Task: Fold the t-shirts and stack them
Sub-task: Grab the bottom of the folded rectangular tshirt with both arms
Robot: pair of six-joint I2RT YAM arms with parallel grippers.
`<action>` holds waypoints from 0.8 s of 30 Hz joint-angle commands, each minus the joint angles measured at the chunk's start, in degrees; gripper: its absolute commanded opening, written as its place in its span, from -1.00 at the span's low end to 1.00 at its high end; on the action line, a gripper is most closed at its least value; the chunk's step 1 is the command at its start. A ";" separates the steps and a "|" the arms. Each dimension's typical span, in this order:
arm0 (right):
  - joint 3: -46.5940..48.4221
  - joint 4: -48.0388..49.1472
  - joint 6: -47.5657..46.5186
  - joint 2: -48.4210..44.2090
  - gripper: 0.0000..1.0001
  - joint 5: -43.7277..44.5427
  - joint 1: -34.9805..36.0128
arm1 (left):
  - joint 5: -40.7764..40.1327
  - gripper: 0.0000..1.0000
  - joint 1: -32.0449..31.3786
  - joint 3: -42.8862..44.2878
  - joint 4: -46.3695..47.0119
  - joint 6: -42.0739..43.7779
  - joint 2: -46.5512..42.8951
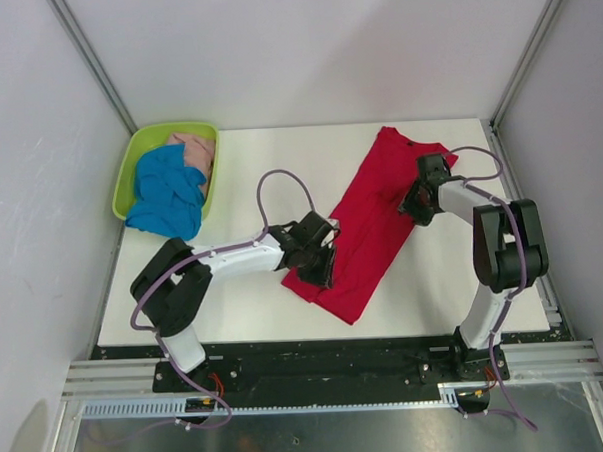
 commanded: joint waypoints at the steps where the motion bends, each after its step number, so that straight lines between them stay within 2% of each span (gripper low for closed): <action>1: 2.47 1.35 -1.45 1.95 -0.07 0.79 -1.03 | -0.25 -0.28 -0.43 -0.77 0.19 1.77 0.40; 9: 2.62 0.51 -2.15 3.43 -0.07 1.20 -2.03 | 0.89 -0.37 -0.69 -0.90 0.09 2.08 1.17; 19: 2.59 0.11 -2.48 4.16 -0.06 1.78 -2.05 | 1.70 -0.94 -0.70 -1.36 -0.90 1.28 -1.37; 24: 2.58 -0.70 -2.89 4.29 -0.06 2.86 -2.32 | 2.15 -1.00 -0.71 -2.76 -1.33 0.27 -3.26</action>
